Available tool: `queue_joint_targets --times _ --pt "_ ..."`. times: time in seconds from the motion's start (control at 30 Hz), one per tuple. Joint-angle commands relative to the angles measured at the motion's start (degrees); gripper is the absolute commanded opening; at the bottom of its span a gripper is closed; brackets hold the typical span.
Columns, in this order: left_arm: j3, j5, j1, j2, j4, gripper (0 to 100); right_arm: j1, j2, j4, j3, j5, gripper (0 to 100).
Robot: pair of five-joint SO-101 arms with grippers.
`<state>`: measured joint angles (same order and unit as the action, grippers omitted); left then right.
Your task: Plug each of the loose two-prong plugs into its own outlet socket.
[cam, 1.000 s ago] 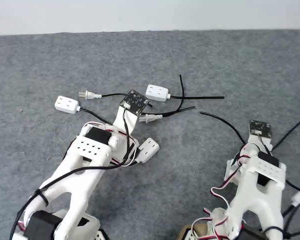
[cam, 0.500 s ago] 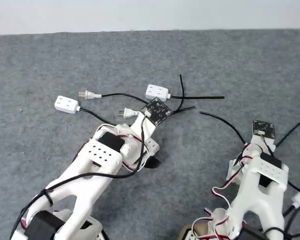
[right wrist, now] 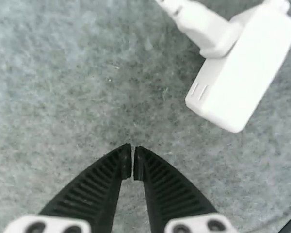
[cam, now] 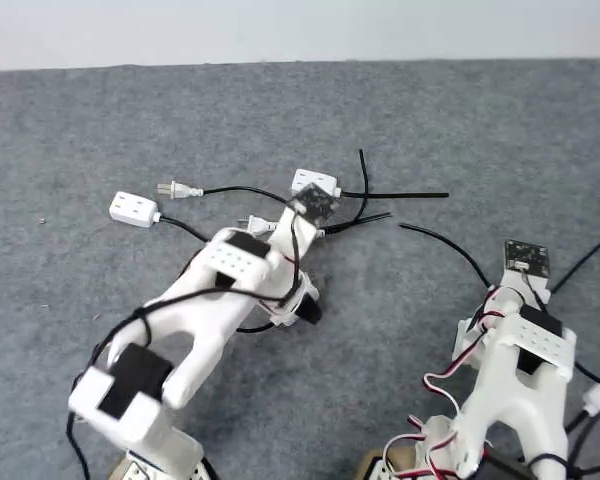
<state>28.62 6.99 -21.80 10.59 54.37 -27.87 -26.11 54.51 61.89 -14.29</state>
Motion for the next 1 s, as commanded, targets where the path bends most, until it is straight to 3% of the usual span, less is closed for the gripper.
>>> queue_joint_targets --times 0.0,0.2,0.4,0.7,0.83,0.97 --pt "-5.3 -3.4 0.4 3.4 4.4 34 -0.9 -1.3 -0.4 -0.8 -0.8 1.1" --pt "-5.8 -9.8 -0.7 5.7 8.2 29 -0.9 -1.3 -0.4 -0.8 -0.8 1.1" --pt "-8.8 -17.2 -1.8 5.6 8.2 1 -0.8 -1.4 -0.4 -0.8 -0.8 0.9" --pt "-9.4 -18.7 -0.6 1.8 14.5 1 -0.8 -1.4 -0.4 -0.8 -0.8 0.9" --pt "-9.2 -30.2 0.9 -4.9 21.6 1 -0.8 -1.4 -0.4 -0.8 -0.8 0.9" --pt "-7.1 -35.3 0.9 -8.4 23.3 1 -0.8 -1.4 -0.4 -0.8 -0.8 0.9"
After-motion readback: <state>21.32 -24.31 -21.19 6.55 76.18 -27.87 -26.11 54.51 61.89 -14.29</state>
